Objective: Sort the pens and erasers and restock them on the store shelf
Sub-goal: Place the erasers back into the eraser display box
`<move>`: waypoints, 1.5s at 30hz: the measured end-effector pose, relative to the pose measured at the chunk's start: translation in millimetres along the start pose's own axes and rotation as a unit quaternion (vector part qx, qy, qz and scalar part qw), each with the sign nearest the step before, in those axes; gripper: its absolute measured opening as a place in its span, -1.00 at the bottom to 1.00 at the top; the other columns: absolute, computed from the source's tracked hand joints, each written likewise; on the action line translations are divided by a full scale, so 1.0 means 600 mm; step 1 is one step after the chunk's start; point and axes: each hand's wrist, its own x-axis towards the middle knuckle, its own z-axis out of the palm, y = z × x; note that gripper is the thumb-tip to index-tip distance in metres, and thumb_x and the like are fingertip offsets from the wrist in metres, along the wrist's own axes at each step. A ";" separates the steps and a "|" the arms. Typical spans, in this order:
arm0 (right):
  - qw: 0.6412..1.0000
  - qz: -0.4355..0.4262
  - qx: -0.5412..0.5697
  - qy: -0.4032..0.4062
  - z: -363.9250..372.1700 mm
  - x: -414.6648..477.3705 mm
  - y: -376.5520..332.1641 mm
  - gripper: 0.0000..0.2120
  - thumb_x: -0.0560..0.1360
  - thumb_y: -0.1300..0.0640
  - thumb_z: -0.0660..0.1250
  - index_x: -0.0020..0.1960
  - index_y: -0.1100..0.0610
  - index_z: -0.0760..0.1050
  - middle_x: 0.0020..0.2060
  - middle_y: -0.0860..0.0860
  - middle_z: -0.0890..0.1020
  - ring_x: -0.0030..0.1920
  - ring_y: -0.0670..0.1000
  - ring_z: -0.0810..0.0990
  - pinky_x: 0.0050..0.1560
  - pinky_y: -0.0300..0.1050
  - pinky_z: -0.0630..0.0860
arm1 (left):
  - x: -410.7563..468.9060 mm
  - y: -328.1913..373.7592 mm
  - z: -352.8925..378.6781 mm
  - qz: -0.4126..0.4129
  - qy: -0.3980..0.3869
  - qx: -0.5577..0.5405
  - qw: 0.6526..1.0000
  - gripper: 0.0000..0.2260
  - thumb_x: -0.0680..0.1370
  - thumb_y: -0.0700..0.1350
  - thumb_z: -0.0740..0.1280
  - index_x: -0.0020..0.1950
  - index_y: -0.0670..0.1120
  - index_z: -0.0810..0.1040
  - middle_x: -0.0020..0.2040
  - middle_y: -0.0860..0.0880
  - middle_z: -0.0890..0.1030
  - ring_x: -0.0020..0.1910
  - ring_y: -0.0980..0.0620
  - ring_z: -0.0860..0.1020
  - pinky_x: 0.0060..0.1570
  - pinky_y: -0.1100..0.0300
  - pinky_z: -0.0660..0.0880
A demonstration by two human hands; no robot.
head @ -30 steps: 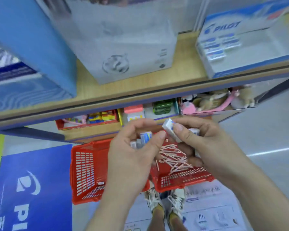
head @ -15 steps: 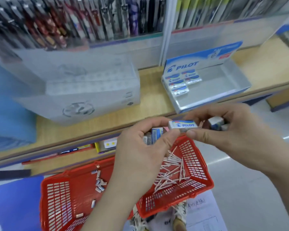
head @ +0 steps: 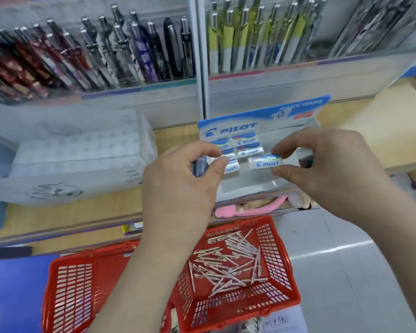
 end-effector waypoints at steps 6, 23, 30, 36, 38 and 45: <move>0.996 -0.046 -0.073 -0.031 0.017 0.034 0.010 -0.82 0.38 0.03 0.47 -0.02 -0.05 0.58 -0.11 -0.07 0.60 -0.12 -0.01 0.49 -0.12 -0.13 0.38 | 0.018 -0.010 0.016 0.006 0.000 0.095 0.995 -0.93 0.38 0.01 0.48 -0.16 0.10 0.64 -0.24 0.08 0.59 -0.23 0.13 0.49 -0.17 0.19 0.38; 0.995 -0.075 -0.056 -0.045 0.022 0.042 0.004 -0.75 0.40 0.01 0.43 -0.14 -0.03 0.35 -0.09 -0.10 0.62 -0.10 0.02 0.58 -0.12 -0.02 0.52 | 0.020 -0.001 0.018 -0.036 -0.061 0.134 0.988 -0.80 0.32 0.07 0.52 -0.12 0.12 0.62 -0.18 0.12 0.54 -0.27 0.10 0.52 -0.23 0.28 0.41; 0.998 -0.051 -0.003 -0.038 0.011 0.037 0.012 -0.88 0.42 0.17 0.34 -0.11 0.00 0.44 -0.17 -0.13 0.60 -0.24 -0.17 0.53 -0.20 -0.27 0.51 | 0.024 -0.004 0.023 -0.013 -0.051 0.150 0.987 -0.80 0.32 0.05 0.53 -0.12 0.09 0.62 -0.16 0.10 0.52 -0.19 0.05 0.52 -0.17 0.13 0.53; 0.904 0.065 0.382 -0.181 -0.018 0.004 -0.011 -0.61 0.44 0.40 0.16 0.07 -0.04 0.43 -0.26 0.00 0.69 -0.55 -0.09 0.31 -0.57 -0.25 0.27 | 0.009 0.035 0.001 -0.055 -0.055 -0.049 0.996 -0.88 0.34 0.09 0.47 -0.26 0.08 0.62 -0.40 0.13 0.56 -0.48 0.20 0.44 -0.41 0.36 0.39; 0.885 0.048 0.388 -0.254 -0.021 -0.007 -0.017 -0.43 0.44 0.43 0.19 0.22 -0.17 0.36 -0.39 -0.04 0.62 -0.52 -0.07 0.35 -0.55 -0.26 0.28 | 0.001 0.064 -0.007 -0.069 -0.119 -0.137 0.981 -0.84 0.30 0.12 0.43 -0.25 0.07 0.65 -0.46 0.14 0.53 -0.53 0.21 0.42 -0.46 0.32 0.40; 0.935 -0.049 0.265 -0.232 0.003 -0.022 -0.032 -0.40 0.41 0.34 0.28 0.27 -0.20 0.27 -0.12 0.06 0.61 -0.37 0.00 0.54 -0.33 -0.08 0.51 | -0.018 0.078 -0.013 -0.042 -0.219 -0.097 0.970 -0.97 0.44 -0.04 0.44 -0.17 0.06 0.68 -0.48 0.17 0.52 -0.57 0.24 0.38 -0.49 0.44 0.29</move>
